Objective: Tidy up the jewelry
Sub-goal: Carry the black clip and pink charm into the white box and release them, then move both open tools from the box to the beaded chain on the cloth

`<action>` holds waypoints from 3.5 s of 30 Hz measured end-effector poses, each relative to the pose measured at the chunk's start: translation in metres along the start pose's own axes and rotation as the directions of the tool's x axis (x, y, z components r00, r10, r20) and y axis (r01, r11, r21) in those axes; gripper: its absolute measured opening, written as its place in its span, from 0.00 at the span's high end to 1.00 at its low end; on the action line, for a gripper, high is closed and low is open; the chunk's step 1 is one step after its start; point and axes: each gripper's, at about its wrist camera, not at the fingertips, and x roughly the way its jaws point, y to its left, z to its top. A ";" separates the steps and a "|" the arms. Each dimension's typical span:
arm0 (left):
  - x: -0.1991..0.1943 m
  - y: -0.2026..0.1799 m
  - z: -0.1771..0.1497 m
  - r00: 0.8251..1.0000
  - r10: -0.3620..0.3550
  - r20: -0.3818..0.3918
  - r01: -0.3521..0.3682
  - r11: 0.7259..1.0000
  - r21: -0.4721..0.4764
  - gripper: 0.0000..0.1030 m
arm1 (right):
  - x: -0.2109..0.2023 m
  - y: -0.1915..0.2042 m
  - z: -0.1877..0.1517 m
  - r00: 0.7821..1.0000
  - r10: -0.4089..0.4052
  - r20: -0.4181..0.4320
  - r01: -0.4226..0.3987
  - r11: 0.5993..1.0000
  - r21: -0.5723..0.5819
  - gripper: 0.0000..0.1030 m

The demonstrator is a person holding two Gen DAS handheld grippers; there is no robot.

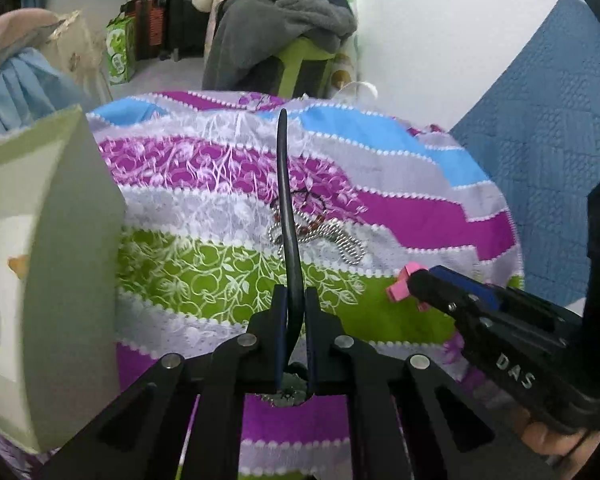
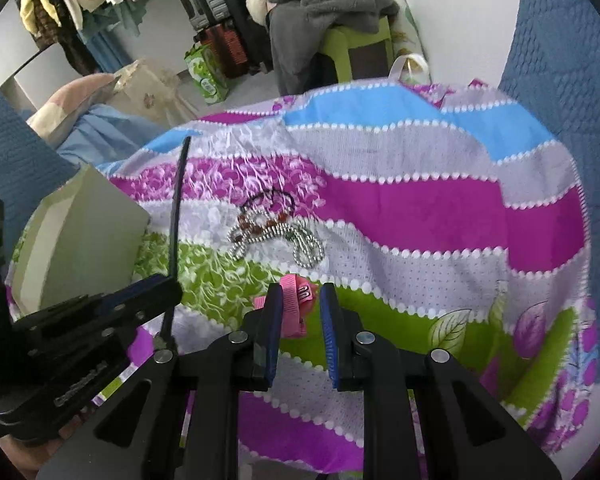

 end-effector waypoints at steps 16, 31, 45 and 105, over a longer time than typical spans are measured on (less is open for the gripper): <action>-0.152 0.037 0.058 0.991 0.013 0.131 -0.027 0.993 0.113 0.94 | -0.102 0.099 0.052 0.975 -0.043 0.218 0.050 0.998 -0.029 0.84; -0.207 0.133 0.052 0.987 0.050 0.152 -0.061 0.995 0.073 0.93 | -0.084 0.208 0.052 0.976 0.036 0.215 -0.001 0.987 -0.164 0.84; -0.137 0.205 0.000 0.997 0.077 0.000 -0.077 0.997 -0.029 0.93 | 0.021 0.236 -0.003 0.997 0.070 -0.032 -0.076 0.968 -0.240 0.83; 0.035 0.039 0.071 0.987 -0.116 -0.108 0.110 0.992 -0.056 0.65 | 0.058 0.015 0.014 0.994 0.107 0.029 -0.097 0.965 -0.245 0.71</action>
